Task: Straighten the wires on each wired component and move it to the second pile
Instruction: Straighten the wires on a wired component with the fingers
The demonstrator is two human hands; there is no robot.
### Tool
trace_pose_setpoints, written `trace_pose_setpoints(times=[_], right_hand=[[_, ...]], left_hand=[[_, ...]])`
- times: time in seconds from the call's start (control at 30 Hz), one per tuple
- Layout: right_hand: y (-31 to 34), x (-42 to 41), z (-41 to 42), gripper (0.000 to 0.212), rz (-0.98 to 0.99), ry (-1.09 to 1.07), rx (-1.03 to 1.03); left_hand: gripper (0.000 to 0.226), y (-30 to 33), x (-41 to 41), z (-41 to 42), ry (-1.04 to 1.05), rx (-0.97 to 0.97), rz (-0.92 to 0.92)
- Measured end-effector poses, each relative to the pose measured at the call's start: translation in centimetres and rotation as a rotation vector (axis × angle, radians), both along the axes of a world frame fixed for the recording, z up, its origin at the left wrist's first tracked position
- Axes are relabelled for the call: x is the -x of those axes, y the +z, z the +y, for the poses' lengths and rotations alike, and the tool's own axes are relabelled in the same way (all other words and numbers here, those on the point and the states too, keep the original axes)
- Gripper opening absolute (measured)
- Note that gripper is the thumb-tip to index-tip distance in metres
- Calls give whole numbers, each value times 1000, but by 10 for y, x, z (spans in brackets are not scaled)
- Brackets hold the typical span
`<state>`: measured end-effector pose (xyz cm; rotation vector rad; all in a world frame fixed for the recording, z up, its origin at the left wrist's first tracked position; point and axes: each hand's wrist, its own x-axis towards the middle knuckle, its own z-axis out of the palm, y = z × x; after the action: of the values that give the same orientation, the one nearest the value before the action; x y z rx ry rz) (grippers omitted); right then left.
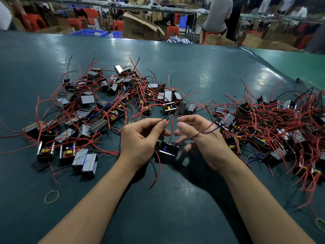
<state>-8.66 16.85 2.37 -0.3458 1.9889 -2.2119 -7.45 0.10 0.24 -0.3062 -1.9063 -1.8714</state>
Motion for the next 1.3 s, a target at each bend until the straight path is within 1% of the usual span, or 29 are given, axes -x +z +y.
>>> trace_pose_setpoints(times=[0.03,0.07,0.13,0.23,0.37,0.47,0.6,0.7,0.83,0.9,1.0,1.1,1.13,1.2,1.3], right_hand=[[-1,-2,-3,27,-3,50,-27],[-3,-3,-7,30,9,76,-56],[-7,-6,-13,22,46,70,-76],[-8,-4,-12,10,74,-27,-57],[-5,0,-6,11,43,-115,3],[-4,0,-4,13,39,-144,7],[-5,-3,-3,10,72,-201,-24],[-6,-2,-8,8,99,-209,-73],[4,0,-10,13,69,-225,7],[14,5,-10,14,129,-195,-45],[25,10,-13,5,215,-164,-68],[26,10,-17,9,227,-139,-68],[24,9,-20,9,218,-138,-72],[21,10,-25,6,176,-143,-38],[18,11,-29,10,129,-166,31]], left_hand=[[9,0,0,0,-2,-14,0],[9,1,0,-1,-3,-26,-1],[7,2,-1,-1,-12,-55,-8],[11,3,-1,-2,12,-102,-29],[11,2,2,-7,40,-147,-71],[10,1,1,-5,28,-181,-117],[8,3,3,-6,85,-202,-129],[8,5,3,-7,93,-215,-135],[9,6,2,-7,94,-225,-147],[9,5,3,-8,96,-246,-157],[8,4,1,-6,45,-184,-134],[13,3,-4,-4,-54,-12,-62],[15,4,-4,-5,-66,15,-53],[16,4,-3,-6,-45,21,-48],[14,4,-1,-7,-38,23,-62]])
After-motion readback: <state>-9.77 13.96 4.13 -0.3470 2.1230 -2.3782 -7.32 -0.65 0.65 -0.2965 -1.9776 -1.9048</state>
